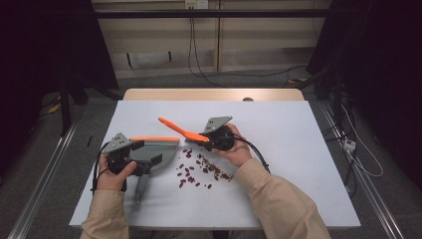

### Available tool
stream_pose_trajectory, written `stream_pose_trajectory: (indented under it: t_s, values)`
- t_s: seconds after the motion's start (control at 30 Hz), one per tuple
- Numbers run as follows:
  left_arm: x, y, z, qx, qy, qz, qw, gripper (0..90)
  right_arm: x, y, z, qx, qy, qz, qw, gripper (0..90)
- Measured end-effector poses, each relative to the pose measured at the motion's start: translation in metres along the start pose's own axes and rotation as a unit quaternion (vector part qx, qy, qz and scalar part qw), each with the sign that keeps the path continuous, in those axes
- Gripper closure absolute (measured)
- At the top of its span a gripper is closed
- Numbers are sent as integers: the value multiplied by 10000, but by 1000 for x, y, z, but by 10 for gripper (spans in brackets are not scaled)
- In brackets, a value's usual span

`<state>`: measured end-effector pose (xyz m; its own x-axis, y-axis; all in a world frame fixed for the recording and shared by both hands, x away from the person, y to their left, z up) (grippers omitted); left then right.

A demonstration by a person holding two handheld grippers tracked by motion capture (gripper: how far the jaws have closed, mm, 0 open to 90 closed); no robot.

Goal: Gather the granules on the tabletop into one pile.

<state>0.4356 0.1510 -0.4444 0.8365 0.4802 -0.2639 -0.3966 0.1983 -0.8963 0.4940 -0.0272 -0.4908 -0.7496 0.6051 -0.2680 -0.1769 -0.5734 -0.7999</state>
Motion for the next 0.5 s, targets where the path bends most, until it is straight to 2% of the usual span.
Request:
stream_pose_trajectory:
  t_s: [0.3, 0.5]
  values:
    - [3, -1, 6, -61, -19, 17, 10000, 64, 13, 0, 9, 37, -350, 61, 9994, 706]
    - [2, 6, 9, 38, -32, 3, 10000, 64, 22, 3, 17, 11, -483, 90, 9988, 705]
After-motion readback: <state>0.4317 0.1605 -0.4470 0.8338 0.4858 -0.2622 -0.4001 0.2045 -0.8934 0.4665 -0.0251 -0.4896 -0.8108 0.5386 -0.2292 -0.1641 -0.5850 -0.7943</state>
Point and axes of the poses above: each handheld gripper's, and its own axes: z roughly backward along the jaws, y roughly out of its underside, x roughly to its left, the point moved 10 cm from there along -z, roughly forward along the jaws, and after that the axes turned 15 degrees about y, right-handed, at the moved point
